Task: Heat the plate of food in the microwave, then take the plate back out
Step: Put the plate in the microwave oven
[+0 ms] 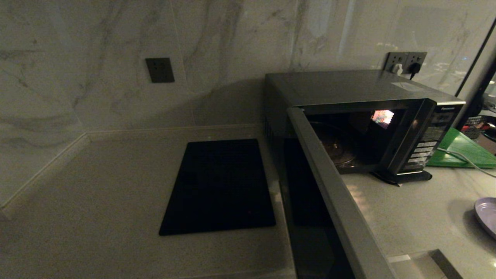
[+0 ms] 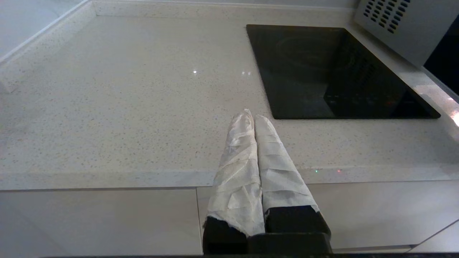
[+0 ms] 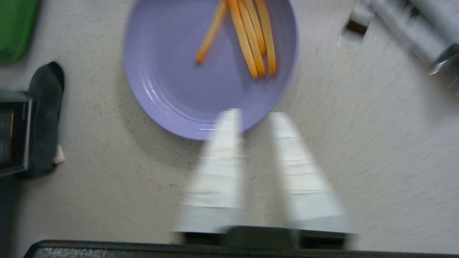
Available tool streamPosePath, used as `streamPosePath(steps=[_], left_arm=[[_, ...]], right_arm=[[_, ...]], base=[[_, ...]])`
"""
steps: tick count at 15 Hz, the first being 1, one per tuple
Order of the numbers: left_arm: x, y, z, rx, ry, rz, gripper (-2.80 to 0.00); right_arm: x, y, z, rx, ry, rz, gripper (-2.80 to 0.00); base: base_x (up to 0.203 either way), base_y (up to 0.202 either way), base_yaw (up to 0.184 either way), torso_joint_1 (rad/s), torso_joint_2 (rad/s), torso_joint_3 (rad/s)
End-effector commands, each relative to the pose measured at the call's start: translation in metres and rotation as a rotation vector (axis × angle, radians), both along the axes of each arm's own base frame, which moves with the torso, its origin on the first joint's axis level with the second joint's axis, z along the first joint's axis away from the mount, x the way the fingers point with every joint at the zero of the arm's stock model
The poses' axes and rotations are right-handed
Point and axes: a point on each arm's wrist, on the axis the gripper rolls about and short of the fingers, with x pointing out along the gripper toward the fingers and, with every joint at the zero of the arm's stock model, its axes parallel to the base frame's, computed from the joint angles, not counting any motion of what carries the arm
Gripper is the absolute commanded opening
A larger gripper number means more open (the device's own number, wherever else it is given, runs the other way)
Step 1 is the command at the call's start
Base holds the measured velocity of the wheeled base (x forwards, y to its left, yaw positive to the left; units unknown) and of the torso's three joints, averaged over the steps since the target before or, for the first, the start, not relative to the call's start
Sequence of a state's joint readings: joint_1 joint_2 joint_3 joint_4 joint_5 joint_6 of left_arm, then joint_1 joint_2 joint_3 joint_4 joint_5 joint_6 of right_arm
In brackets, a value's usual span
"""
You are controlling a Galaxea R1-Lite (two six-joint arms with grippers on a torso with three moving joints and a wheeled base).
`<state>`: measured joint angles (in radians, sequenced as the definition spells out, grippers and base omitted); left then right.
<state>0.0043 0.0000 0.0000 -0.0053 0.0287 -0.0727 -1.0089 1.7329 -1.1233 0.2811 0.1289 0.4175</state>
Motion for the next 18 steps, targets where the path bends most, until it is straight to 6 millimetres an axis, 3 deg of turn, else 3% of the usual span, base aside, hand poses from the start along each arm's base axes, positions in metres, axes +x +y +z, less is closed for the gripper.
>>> streamPosePath(steps=[1, 7, 15, 18], left_arm=[[0.0, 0.0, 0.0, -0.001, 0.001, 0.001, -2.8], [0.0, 0.0, 0.0, -0.001, 0.001, 0.001, -2.8], [0.0, 0.0, 0.0, -0.001, 0.001, 0.001, -2.8], [0.0, 0.0, 0.0, -0.001, 0.001, 0.001, -2.8]], right_arm=[[0.008, -0.013, -0.016, 0.085, 0.001, -0.008, 0.0], [0.005, -0.004, -0.027, 0.326, 0.006, 0.029, 0.0], [-0.008, 0.0, -0.019, 0.315, 0.041, 0.077, 0.0], [-0.005, -0.005, -0.032, 0.36, 0.069, 0.071, 0.0]], base=[[0.0, 0.0, 0.0, 0.0, 0.0, 0.0], [0.0, 0.0, 0.0, 0.0, 0.0, 0.0], [0.0, 0.0, 0.0, 0.0, 0.0, 0.0], [0.0, 0.0, 0.0, 0.0, 0.0, 0.0]])
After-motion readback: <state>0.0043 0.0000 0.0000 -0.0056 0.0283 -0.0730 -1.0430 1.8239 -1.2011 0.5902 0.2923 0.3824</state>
